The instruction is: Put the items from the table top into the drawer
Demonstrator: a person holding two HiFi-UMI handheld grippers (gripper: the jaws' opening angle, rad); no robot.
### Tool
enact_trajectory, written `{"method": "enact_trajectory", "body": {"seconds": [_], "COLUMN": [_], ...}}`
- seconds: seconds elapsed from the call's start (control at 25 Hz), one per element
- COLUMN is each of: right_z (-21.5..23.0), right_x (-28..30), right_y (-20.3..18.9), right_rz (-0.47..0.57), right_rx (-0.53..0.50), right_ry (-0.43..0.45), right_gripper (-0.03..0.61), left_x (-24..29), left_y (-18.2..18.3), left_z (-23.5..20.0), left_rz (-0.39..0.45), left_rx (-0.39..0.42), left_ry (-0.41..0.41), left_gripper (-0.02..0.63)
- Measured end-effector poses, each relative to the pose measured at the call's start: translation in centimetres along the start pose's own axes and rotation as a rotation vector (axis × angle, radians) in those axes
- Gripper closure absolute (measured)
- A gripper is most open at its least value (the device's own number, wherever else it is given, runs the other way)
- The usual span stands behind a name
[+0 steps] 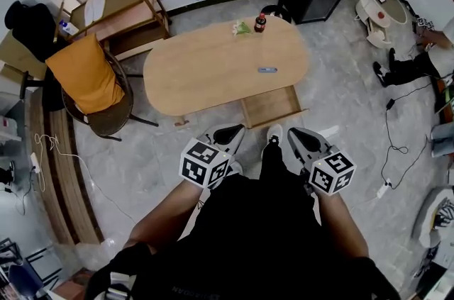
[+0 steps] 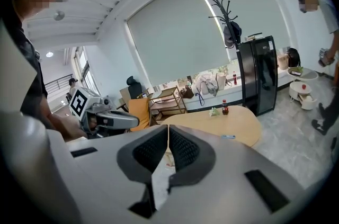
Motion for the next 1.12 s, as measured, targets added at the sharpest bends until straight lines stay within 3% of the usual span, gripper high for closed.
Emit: {"method": "enact_trajectory", "body": {"seconds": [0.24,0.56,0.68,0.8,0.96,1.12], "right_z": [5.6,14.3,17.7,21.6,26.7,29.7], "right_x": [4.0,11.3,13.5,15.8,19.6,23.2], "right_y": [1.7,2.0,0.7,-1.6,-4.8,-8.4], "right_rz": [-0.023,-0.171,-0.239,-0.316,-0.392,-0.475], "right_rx": [0.004,-0.142,-0.159,-0.151,-0.152,-0.211], "right_ry": [0.048,0.151,0.191,0.213,0.183,0.160], "right_gripper": [0.574,0.574,0.574,0.574,0.574,0.574], "left_x": [3.2,11.3,14.7,17.5,19.5,20.3], "left_y": [1.4,5.1,5.1,4.0,3.5,1.8], "left_z": [-2.5,-6.7,-8.2,-10.3,-12.1,-13.0], "left_rz": [-0.027,-0.080,-0.124,-0.204,-0.223,-0.267], "left_rx": [-0.015,0.015,0.034,0.029,-0.022,-0.060], "left_ry": [0.076,0.184,0.201,0.268,0.323,0.323], "left_gripper": [0.612,0.612,0.612,0.612,0.612,0.612]}}
Point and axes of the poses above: the fingertips, and each gripper's own axes: x forward along the fingers, z to its right, y out of its top, the point moved 2 cm from there along -x, backward along the fingers, and after that the axes turned 7 degrees about z, right-handed, at the moved point
